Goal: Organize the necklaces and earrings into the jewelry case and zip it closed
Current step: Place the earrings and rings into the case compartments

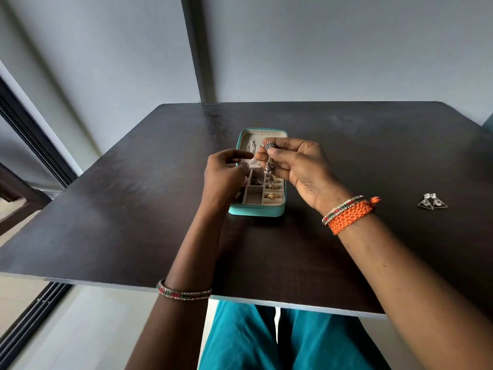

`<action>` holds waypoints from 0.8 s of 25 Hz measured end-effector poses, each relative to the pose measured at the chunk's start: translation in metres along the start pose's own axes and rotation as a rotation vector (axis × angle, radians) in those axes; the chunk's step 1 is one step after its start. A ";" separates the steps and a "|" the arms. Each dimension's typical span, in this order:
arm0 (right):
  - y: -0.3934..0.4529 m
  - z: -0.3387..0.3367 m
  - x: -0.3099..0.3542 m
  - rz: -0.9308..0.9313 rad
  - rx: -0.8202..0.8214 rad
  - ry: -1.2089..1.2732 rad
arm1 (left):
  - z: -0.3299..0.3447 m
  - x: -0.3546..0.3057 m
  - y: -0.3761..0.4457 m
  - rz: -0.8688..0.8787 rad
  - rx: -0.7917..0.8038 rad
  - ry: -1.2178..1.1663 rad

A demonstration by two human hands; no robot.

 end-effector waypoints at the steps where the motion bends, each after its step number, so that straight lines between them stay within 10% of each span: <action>1: 0.002 0.004 -0.001 -0.009 0.007 -0.040 | -0.001 0.001 0.001 -0.005 -0.011 -0.012; 20: 0.013 0.011 -0.018 -0.293 0.016 -0.802 | -0.002 0.011 0.003 -0.035 0.001 -0.028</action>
Point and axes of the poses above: each hand's wrist, its own y-axis towards the middle knuckle, its own z-axis out of the palm, x = y × z, the point moved 1 cm from there along y, towards the middle knuckle, and after that the axes turned 13 degrees about y, right-handed, at the moved point
